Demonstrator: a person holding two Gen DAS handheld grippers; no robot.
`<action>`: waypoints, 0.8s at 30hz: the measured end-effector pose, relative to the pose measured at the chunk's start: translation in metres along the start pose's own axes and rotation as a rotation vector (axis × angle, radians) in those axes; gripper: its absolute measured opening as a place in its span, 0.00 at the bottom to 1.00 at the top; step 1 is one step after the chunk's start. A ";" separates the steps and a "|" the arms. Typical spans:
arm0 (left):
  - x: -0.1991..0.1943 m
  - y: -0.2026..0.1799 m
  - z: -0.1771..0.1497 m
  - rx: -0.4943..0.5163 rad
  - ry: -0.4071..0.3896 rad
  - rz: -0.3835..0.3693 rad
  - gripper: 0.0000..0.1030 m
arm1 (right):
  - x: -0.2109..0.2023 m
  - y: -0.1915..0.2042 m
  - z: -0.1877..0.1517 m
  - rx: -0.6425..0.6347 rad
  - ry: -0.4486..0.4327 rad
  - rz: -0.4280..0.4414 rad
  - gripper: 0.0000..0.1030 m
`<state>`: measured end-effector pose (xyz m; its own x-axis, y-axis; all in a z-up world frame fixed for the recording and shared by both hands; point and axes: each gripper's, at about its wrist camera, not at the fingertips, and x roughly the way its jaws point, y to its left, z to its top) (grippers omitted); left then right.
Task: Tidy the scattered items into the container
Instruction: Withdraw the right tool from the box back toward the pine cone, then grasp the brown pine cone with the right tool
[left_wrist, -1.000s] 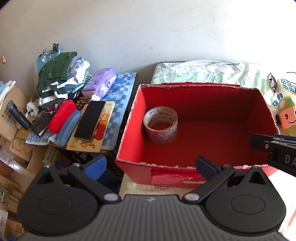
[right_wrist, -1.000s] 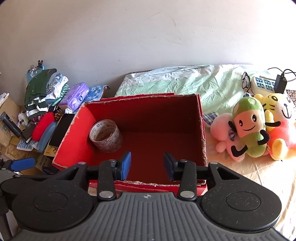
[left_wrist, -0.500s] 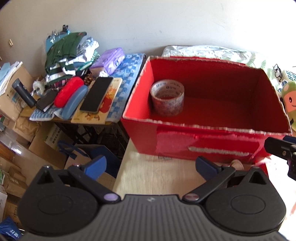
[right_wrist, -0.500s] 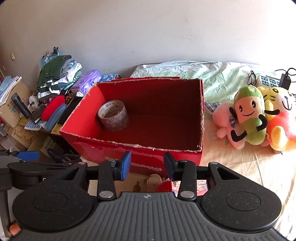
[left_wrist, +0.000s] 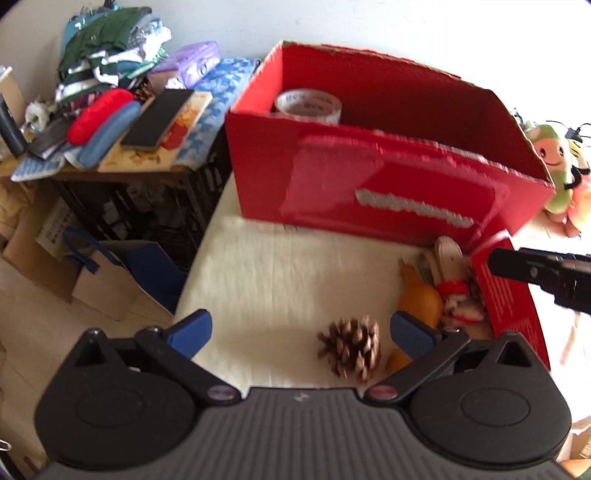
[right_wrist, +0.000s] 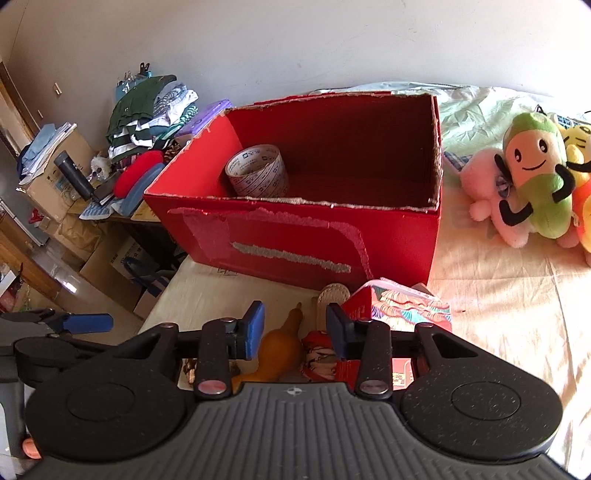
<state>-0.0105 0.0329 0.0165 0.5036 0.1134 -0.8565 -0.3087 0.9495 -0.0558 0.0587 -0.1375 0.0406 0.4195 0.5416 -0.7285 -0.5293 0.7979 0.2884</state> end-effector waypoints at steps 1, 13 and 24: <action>0.001 0.003 -0.007 -0.012 0.003 -0.008 1.00 | 0.001 -0.001 -0.002 0.000 0.004 0.013 0.40; 0.025 0.005 -0.029 -0.029 0.093 -0.117 1.00 | 0.036 0.023 -0.011 -0.011 0.137 0.182 0.40; 0.045 0.021 -0.008 -0.034 0.106 -0.200 0.84 | 0.068 0.040 -0.008 -0.025 0.268 0.187 0.40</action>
<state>-0.0012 0.0560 -0.0277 0.4701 -0.1093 -0.8758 -0.2388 0.9395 -0.2454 0.0599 -0.0712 -0.0025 0.1058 0.5861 -0.8033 -0.5981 0.6829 0.4195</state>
